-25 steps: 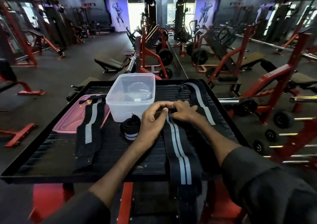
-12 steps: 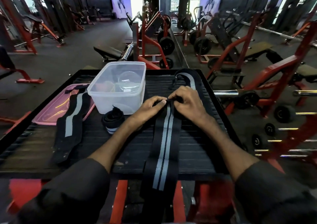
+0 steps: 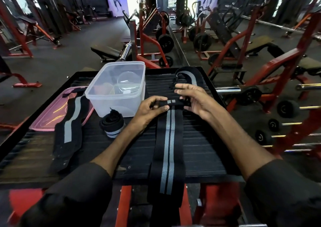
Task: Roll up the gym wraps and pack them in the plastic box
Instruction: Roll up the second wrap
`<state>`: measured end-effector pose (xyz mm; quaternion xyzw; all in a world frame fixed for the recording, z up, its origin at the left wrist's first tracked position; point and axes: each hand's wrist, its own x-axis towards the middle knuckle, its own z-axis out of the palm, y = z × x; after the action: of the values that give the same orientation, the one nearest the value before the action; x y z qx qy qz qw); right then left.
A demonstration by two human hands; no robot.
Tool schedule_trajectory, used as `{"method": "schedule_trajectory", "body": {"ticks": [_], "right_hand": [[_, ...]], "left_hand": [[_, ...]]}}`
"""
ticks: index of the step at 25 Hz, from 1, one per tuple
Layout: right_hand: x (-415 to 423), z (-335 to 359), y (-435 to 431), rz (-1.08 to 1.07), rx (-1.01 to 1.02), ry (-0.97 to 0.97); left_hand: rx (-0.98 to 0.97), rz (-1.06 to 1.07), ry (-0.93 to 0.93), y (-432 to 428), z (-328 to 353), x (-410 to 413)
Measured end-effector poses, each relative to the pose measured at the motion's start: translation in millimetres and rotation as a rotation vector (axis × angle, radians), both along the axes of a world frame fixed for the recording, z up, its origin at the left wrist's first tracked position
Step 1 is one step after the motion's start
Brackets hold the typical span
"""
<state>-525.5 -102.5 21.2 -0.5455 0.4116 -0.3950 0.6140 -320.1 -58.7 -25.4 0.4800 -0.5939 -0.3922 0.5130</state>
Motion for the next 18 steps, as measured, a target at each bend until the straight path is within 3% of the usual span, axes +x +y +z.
{"method": "schedule_trajectory", "body": {"ticks": [4,10,15,18], "right_hand": [[4,-9,5,0.089,-0.099,0.215],[3,-14,8,0.125,-0.27,0.392],[4,-22,5,0.129,-0.522,0.371],[2,-14,5,0.17,-0.384,0.314]], "left_hand": [[-0.111,0.026,-0.05,0,-2,-1],[-0.137,0.106,-0.023,1,-1,1],[-0.173,0.16,-0.006,1,-3,-1],[-0.196,0.166,-0.02,0,-3,-1]]}}
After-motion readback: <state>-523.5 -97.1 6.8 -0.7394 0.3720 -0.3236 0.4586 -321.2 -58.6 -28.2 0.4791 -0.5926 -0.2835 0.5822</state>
